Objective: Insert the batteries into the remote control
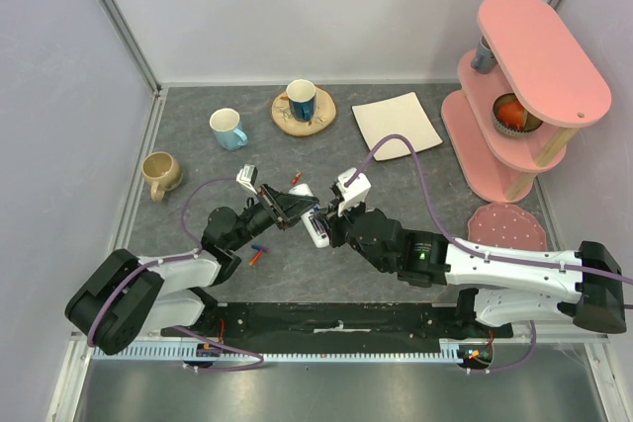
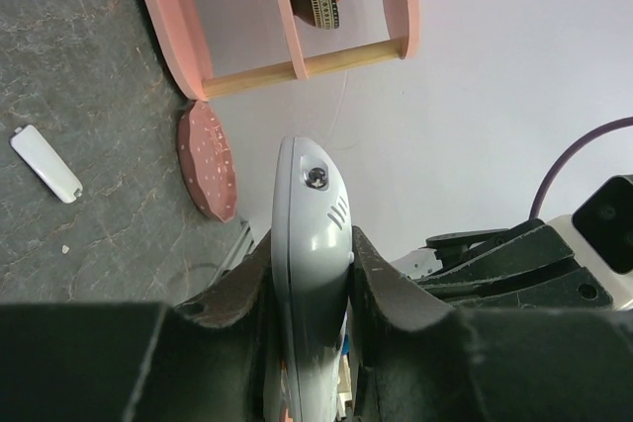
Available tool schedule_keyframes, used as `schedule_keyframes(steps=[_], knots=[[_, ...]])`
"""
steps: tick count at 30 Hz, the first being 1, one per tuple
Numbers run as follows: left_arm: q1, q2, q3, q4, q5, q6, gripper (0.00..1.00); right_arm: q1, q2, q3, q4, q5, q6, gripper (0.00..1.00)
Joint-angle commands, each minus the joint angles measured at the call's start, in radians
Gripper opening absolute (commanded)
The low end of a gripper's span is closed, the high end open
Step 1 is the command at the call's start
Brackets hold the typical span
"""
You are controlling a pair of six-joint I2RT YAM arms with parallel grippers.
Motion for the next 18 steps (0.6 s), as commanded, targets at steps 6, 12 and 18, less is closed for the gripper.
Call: schedule_keyframes(steps=[6,12,18], knots=[[-0.005,-0.043,0.051,0.023,0.006,-0.010,0.02,0.008,0.011,0.022,-0.073,-0.011,0.000,0.00],[-0.005,-0.060,0.057,0.017,0.004,-0.004,0.02,0.009,0.019,0.036,-0.126,-0.034,0.006,0.00],[-0.005,-0.069,0.061,0.014,0.000,0.008,0.02,0.009,0.054,0.092,-0.234,-0.057,0.029,0.00]])
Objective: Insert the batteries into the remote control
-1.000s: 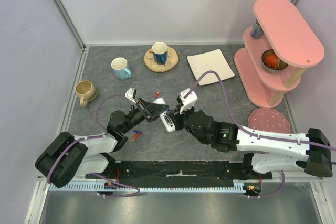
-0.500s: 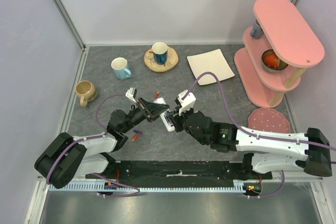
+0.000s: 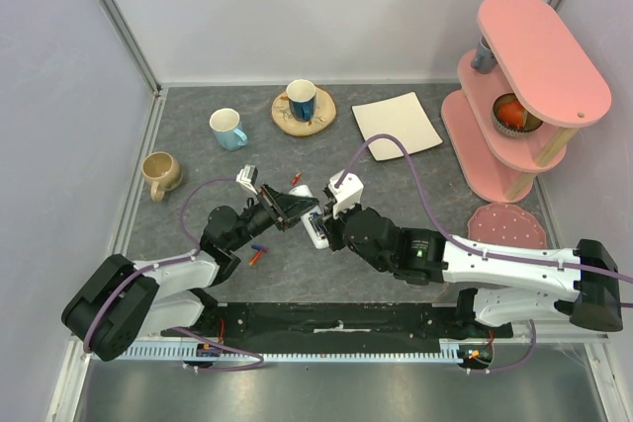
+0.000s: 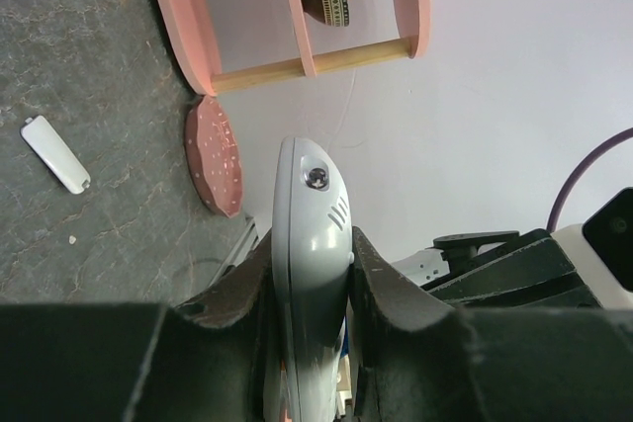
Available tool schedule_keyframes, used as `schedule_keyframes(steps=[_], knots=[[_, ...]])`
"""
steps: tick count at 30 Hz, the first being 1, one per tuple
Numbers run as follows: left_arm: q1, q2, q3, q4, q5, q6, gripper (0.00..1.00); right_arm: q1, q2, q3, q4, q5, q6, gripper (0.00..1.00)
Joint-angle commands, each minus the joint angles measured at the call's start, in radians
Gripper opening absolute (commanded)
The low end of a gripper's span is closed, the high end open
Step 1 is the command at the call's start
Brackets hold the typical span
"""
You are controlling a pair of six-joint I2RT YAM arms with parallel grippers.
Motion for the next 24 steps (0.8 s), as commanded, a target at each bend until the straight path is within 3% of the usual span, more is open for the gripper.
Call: schedule_keyframes(steps=[1,4,11,24], knots=[[-0.005,-0.036,0.059,0.084,-0.001,0.010,0.02,0.003,0.037,0.062,-0.133,-0.026,0.026,0.00],[-0.005,-0.041,0.070,0.084,0.002,0.019,0.02,0.003,0.043,0.071,-0.159,-0.031,0.043,0.01],[-0.005,-0.039,0.084,0.088,0.013,0.028,0.02,0.003,0.049,0.085,-0.214,-0.012,0.079,0.22],[-0.005,-0.047,0.069,0.084,0.018,0.036,0.02,0.003,0.049,0.108,-0.234,0.003,0.095,0.35]])
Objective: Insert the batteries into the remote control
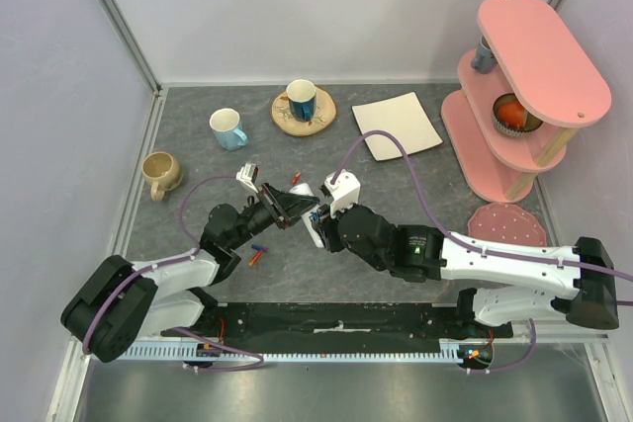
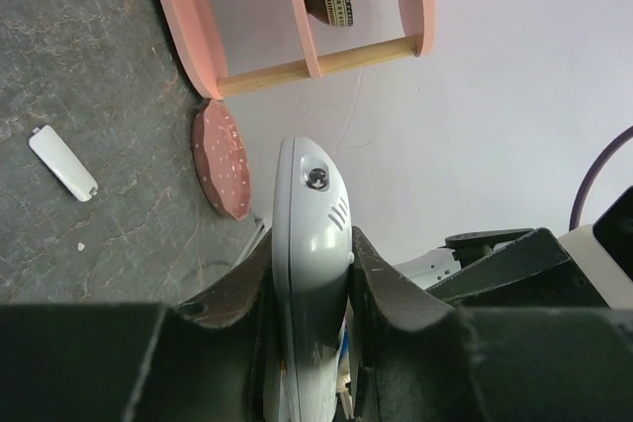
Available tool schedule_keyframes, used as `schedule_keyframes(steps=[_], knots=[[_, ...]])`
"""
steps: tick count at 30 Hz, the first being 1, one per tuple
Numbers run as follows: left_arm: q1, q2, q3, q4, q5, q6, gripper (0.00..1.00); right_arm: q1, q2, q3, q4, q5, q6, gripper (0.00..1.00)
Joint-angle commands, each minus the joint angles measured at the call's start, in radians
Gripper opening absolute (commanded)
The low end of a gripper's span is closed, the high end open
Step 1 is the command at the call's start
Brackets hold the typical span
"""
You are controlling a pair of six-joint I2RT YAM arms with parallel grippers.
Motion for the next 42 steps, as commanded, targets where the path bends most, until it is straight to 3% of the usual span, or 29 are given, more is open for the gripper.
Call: schedule_keyframes(steps=[1,11,20,23,30,34,42], knots=[[-0.005,-0.039,0.051,0.114,0.014,0.002,0.02,0.001,0.012,0.023,-0.078,0.014,0.015,0.35],[-0.006,-0.036,0.039,0.101,0.019,0.012,0.02,-0.001,-0.021,0.115,-0.118,0.087,0.015,0.57],[-0.006,-0.033,0.022,0.098,0.023,0.026,0.02,-0.001,-0.085,0.141,-0.100,0.100,0.032,0.69],[-0.006,-0.027,0.012,0.103,0.025,0.032,0.02,-0.010,-0.134,0.091,-0.040,0.109,0.096,0.82],[-0.006,-0.014,0.008,0.160,0.029,0.042,0.02,-0.175,-0.149,0.019,-0.014,-0.257,0.257,0.94],[-0.006,-0.007,0.009,0.193,0.028,0.042,0.02,-0.254,-0.191,-0.084,0.110,-0.392,0.352,0.97],[-0.006,0.007,0.011,0.223,0.023,0.040,0.02,-0.317,-0.183,-0.182,0.251,-0.506,0.454,0.97]])
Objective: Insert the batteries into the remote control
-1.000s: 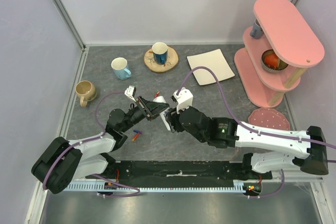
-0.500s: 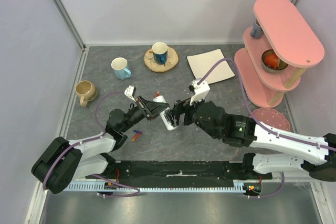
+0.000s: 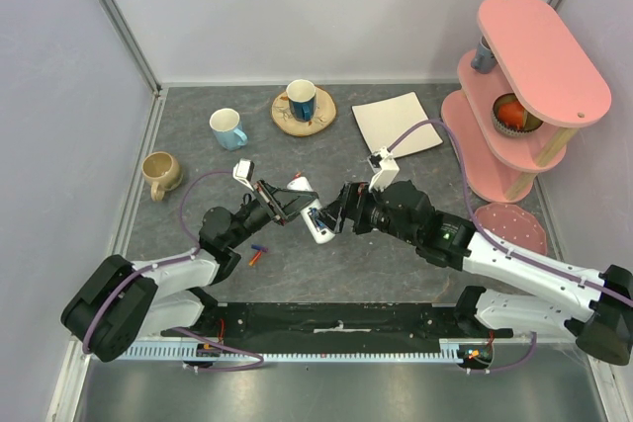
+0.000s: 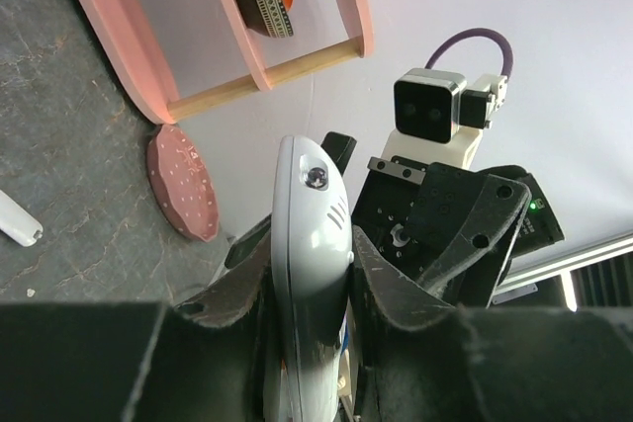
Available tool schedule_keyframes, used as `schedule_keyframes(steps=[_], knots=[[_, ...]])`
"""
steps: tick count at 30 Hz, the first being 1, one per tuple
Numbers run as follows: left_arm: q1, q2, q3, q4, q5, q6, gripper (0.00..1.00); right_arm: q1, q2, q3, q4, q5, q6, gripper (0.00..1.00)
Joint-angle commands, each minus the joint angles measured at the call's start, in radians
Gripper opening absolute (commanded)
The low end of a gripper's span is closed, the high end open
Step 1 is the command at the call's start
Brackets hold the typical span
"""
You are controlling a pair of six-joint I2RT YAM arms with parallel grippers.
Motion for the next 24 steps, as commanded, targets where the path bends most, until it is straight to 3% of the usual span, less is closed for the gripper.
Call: schedule_keyframes(steps=[1,24], knots=[[-0.006,0.010,0.010,0.085,0.022,0.037,0.02,-0.017,-0.017,-0.033,0.170,-0.095,0.102,0.97],[-0.006,0.024,0.012,0.120,0.033,0.029,0.02,-0.082,0.049,-0.085,0.255,-0.138,0.188,0.95]])
